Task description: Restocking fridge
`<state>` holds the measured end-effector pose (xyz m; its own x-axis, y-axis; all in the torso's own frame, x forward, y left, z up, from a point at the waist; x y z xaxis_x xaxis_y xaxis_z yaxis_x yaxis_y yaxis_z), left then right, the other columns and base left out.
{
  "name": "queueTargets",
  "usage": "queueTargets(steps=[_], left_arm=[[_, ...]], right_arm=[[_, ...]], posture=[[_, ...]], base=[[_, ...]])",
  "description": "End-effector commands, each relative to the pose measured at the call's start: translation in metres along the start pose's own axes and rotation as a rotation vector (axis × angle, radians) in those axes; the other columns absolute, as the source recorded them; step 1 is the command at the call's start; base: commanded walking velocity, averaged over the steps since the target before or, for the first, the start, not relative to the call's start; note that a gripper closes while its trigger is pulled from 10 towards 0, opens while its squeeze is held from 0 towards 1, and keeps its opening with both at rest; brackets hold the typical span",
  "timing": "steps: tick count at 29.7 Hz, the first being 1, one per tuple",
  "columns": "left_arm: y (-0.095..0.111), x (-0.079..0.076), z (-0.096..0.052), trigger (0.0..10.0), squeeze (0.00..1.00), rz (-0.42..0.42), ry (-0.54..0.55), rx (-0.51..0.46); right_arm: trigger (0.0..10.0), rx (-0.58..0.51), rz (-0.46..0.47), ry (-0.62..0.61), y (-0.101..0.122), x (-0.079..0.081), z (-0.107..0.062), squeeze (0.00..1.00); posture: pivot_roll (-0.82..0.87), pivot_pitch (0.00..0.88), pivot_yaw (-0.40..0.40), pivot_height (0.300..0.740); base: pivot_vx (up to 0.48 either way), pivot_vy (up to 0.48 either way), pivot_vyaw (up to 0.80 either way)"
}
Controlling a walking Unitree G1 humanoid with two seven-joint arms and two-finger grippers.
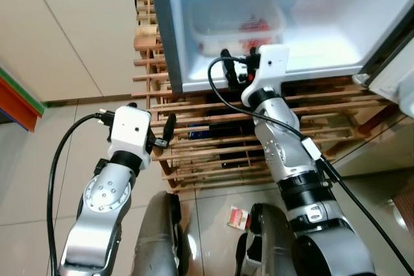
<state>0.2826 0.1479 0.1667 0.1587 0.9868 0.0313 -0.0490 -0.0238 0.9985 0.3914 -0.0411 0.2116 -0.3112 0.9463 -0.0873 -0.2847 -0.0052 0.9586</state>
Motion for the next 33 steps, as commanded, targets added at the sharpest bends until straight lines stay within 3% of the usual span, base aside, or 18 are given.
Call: queueTargets(steps=[1,7,11,14,17,18,20,21,22,23,26,30,31,33], left_arm=[[0.003,-0.001,-0.004,10.0,0.0,0.008,-0.014,0.002],[0.003,-0.005,-0.005,10.0,0.0,0.011,-0.025,0.008],[0.006,-0.011,0.0,10.0,0.0,0.017,-0.044,-0.014],[0.009,-0.019,0.009,10.0,0.0,-0.016,-0.048,-0.037],[0.009,-0.027,0.019,10.0,0.0,-0.051,-0.058,-0.059],[0.009,-0.027,0.019,10.0,0.0,-0.051,-0.058,-0.059],[0.008,-0.034,0.027,10.0,0.0,-0.07,-0.066,-0.066],[0.008,-0.034,0.027,10.0,0.0,-0.07,-0.066,-0.066],[0.009,-0.037,0.031,10.0,0.0,-0.077,-0.069,-0.074],[0.009,-0.037,0.031,10.0,0.0,-0.077,-0.069,-0.074],[0.005,-0.036,0.037,10.0,0.0,-0.08,-0.062,-0.07],[-0.007,-0.028,0.034,10.0,0.0,-0.066,-0.05,-0.041],[-0.007,-0.028,0.034,10.0,0.0,-0.066,-0.05,-0.041],[-0.013,-0.025,0.035,10.0,0.0,-0.083,-0.042,-0.023]], right_arm=[[10.0,0.024,0.002,0.012,-0.008,0.006,0.003,0.0],[10.0,0.001,-0.019,-0.004,-0.002,0.0,0.012,0.0],[10.0,-0.02,-0.019,0.0,0.001,-0.004,0.006,0.0],[10.0,-0.031,-0.042,0.012,0.0,-0.011,-0.007,0.0],[10.0,-0.053,-0.081,-0.006,0.007,-0.031,-0.023,0.0],[10.0,-0.053,-0.081,-0.006,0.007,-0.031,-0.023,0.0],[10.0,-0.082,-0.102,-0.059,0.02,-0.05,-0.035,0.0],[10.0,-0.082,-0.102,-0.059,0.02,-0.05,-0.035,0.0],[10.0,-0.103,-0.118,-0.119,0.03,-0.062,-0.048,0.0],[10.0,-0.103,-0.118,-0.119,0.03,-0.062,-0.048,0.0],[10.0,-0.067,-0.176,-0.148,0.029,-0.067,-0.084,0.0],[10.0,0.038,-0.195,-0.186,0.006,-0.073,-0.133,0.0],[10.0,0.038,-0.195,-0.186,0.006,-0.073,-0.133,0.0],[10.0,0.08,-0.193,-0.227,-0.004,-0.081,-0.149,0.0]], posture=[[0.25,0.29,0.001,0.619],[0.24,0.29,0.002,0.619],[0.23,0.273,-0.004,0.619],[0.19,0.236,-0.016,0.619],[0.15,0.186,-0.032,0.619],[0.15,0.186,-0.032,0.619],[0.13,0.136,-0.041,0.619],[0.13,0.136,-0.041,0.619],[0.12,0.113,-0.048,0.619],[0.12,0.113,-0.048,0.619],[0.09,0.071,-0.052,0.619],[0.07,0.044,-0.044,0.619],[0.07,0.044,-0.044,0.619],[0.07,0.035,-0.039,0.619]], base=[[0.0,0.0,0.0],[0.0,0.0,0.0],[0.0,0.0,0.0],[0.0,0.0,0.0],[0.0,0.0,0.0],[0.0,0.0,0.0],[0.0,0.0,0.0],[0.0,0.0,0.0],[0.0,0.0,0.0],[0.0,0.0,0.0],[0.0,0.0,0.0],[0.0,0.0,0.0],[0.0,0.0,0.0],[0.0,0.0,0.0]])
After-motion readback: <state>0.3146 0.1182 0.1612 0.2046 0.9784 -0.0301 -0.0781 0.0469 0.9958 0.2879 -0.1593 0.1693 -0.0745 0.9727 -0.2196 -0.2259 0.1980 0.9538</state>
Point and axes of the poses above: a point about 5 cm out from each wrist's last joint towards the gripper, its own z axis pointing out of the wrist towards the gripper, its own y axis along the axis of the wrist's last joint, x = y × z, the point moved 3 cm from there along z, pointing out of the wrist towards the gripper, and after that the axes turned 11 degrees about -z, right-handed, at the moved point
